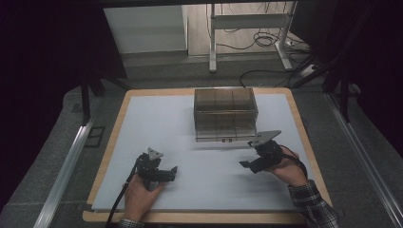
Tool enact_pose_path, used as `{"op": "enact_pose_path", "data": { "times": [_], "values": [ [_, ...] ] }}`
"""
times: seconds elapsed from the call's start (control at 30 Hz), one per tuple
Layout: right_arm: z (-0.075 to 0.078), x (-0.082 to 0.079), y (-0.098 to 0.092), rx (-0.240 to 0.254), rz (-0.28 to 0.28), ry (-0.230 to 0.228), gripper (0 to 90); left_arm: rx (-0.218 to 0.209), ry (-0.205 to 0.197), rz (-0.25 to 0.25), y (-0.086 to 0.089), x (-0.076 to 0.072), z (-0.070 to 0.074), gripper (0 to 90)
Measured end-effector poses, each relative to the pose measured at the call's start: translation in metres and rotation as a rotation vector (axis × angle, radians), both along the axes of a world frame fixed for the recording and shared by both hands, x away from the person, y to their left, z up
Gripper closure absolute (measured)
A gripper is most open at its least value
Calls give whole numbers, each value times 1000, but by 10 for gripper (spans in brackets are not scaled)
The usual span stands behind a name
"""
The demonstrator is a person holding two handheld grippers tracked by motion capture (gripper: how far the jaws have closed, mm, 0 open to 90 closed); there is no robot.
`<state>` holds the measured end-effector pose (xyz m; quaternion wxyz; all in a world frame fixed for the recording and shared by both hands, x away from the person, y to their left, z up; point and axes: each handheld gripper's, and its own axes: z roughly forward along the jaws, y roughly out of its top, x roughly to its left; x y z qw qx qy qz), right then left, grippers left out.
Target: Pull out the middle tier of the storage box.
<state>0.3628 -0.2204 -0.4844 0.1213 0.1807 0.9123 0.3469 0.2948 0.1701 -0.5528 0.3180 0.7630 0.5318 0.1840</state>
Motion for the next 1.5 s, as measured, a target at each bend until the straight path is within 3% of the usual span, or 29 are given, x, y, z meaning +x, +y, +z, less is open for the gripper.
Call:
{"op": "enact_pose_path", "data": {
  "times": [0.67, 1.0, 1.5],
  "values": [
    [-15, -25, -20, 47, -40, -10, 57, 0, 0, 0, 0, 0, 0, 0],
    [-22, -37, -32, 49, -77, -44, 39, 0, -1, 0, 0, 0, 0, 0],
    [-40, -44, -48, 62, -135, -23, 3, 0, -1, 0, 0, 0, 0, 0]
  ]
}}
